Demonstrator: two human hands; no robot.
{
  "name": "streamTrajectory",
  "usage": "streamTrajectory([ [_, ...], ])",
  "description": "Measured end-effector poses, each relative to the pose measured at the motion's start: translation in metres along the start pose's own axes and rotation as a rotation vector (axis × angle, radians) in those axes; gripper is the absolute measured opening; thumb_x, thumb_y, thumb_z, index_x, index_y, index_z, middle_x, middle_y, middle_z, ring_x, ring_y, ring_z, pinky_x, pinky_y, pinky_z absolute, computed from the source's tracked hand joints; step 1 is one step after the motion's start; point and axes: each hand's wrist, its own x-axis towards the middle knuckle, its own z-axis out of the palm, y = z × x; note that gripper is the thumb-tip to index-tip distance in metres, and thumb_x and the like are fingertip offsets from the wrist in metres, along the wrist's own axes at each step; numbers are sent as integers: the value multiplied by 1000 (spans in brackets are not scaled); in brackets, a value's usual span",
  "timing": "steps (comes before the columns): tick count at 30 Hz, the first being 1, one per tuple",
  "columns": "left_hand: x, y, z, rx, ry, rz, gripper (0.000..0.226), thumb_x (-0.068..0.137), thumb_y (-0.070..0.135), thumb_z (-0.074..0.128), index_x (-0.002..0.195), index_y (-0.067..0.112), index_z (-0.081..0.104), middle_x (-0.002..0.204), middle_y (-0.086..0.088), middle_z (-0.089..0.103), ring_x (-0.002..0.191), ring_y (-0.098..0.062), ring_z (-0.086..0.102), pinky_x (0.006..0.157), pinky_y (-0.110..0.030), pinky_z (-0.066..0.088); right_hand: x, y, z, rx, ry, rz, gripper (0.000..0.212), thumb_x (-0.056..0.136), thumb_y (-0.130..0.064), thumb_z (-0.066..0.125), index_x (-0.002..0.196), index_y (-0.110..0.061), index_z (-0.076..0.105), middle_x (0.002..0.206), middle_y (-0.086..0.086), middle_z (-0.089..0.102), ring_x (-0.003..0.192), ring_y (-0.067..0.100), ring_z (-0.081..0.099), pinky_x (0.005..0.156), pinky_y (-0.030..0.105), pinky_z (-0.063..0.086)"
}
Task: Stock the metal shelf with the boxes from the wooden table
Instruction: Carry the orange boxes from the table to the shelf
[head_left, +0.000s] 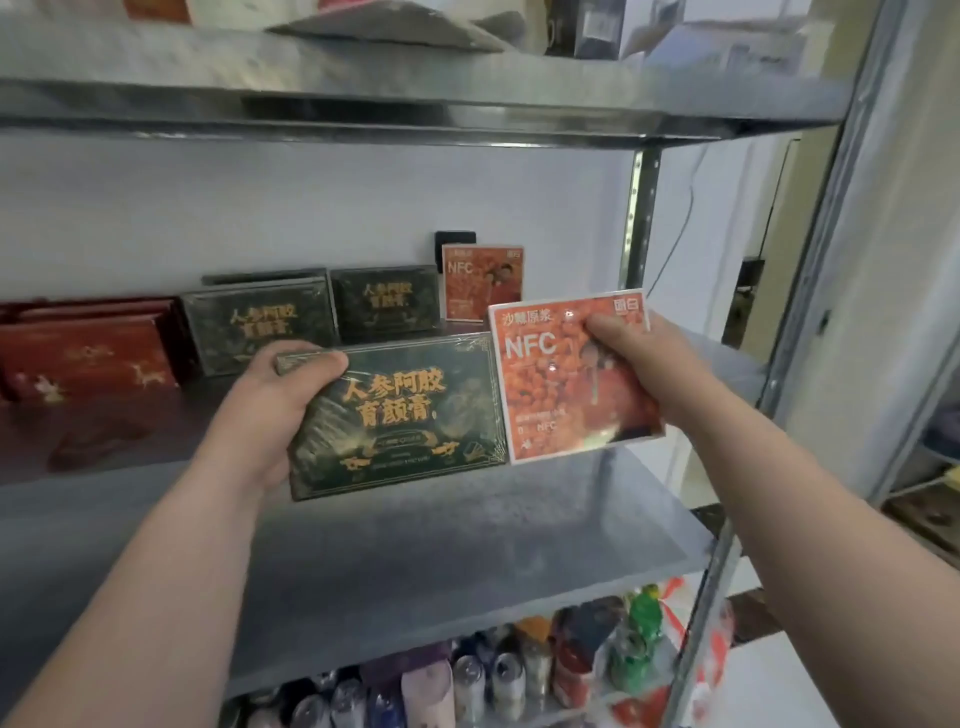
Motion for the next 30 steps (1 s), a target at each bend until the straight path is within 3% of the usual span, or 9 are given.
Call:
streamTrajectory([
  [3, 21, 2, 19, 20, 52, 24, 24, 87, 14, 73, 105, 19, 58, 80, -8, 67, 56, -14, 69, 50, -27, 55, 43, 2, -7, -14, -19, -28, 28, 86, -31, 77, 108, -15, 69, 92, 4, 79, 83, 21, 77, 73, 34, 62],
  [7, 41, 1, 39, 39, 80, 56, 35, 73, 18, 77, 103, 25, 60, 81, -10, 68, 63, -21, 70, 60, -35, 56, 90, 8, -15, -6, -73, -24, 45, 80, -42, 80, 114, -15, 69, 96, 6, 79, 88, 28, 77, 80, 47, 62],
  [9, 50, -1, 48, 69, 100, 79, 32, 81, 13, 74, 106, 25, 59, 85, -12, 68, 65, -22, 70, 61, -34, 55, 108, 11, -18, -74, -109, -44, 50, 75, -54, 78, 111, -21, 69, 96, 3, 79, 86, 27, 77, 84, 49, 60],
  [13, 77, -8, 60, 189, 147, 104, 34, 81, 17, 73, 105, 36, 60, 110, -14, 62, 79, -26, 72, 65, -38, 58, 141, 27, -21, -35, -109, -84, 45, 80, -49, 80, 112, -19, 69, 101, 5, 78, 91, 28, 76, 90, 53, 58],
  [16, 106, -13, 67, 334, 105, 165, 35, 80, 29, 79, 106, 42, 59, 115, -4, 62, 95, -22, 66, 79, -34, 53, 165, 39, -13, -101, 39, -90, 49, 77, -48, 83, 115, -23, 63, 103, -2, 77, 90, 18, 75, 89, 44, 59],
  [20, 148, -23, 78, 535, 87, 240, 35, 90, 26, 72, 120, 31, 54, 109, 13, 53, 88, 5, 50, 67, -19, 39, 192, 52, -5, -148, 142, -67, 63, 76, -51, 82, 125, -26, 51, 108, -7, 71, 92, 17, 72, 88, 41, 59],
  [24, 183, -30, 79, 716, 83, 253, 35, 92, 28, 69, 122, 34, 53, 110, 11, 57, 83, -4, 58, 65, -22, 42, 212, 55, -2, -210, 134, -106, 66, 80, -46, 82, 130, -25, 45, 97, -16, 67, 83, 3, 66, 68, 20, 50],
  [26, 198, -32, 79, 820, 75, 251, 36, 93, 27, 67, 126, 29, 53, 118, 8, 55, 91, -10, 58, 77, -27, 44, 221, 59, -3, -243, 116, -128, 63, 82, -45, 80, 129, -28, 43, 90, -21, 64, 75, -5, 61, 62, 15, 45],
  [30, 213, -36, 89, 1220, 87, 402, 41, 89, 30, 66, 127, 20, 54, 128, -3, 51, 120, -23, 49, 100, -34, 38, 243, 69, -7, -251, 37, -129, 57, 81, -47, 80, 122, -33, 43, 93, -21, 66, 76, -6, 64, 72, 20, 54],
])
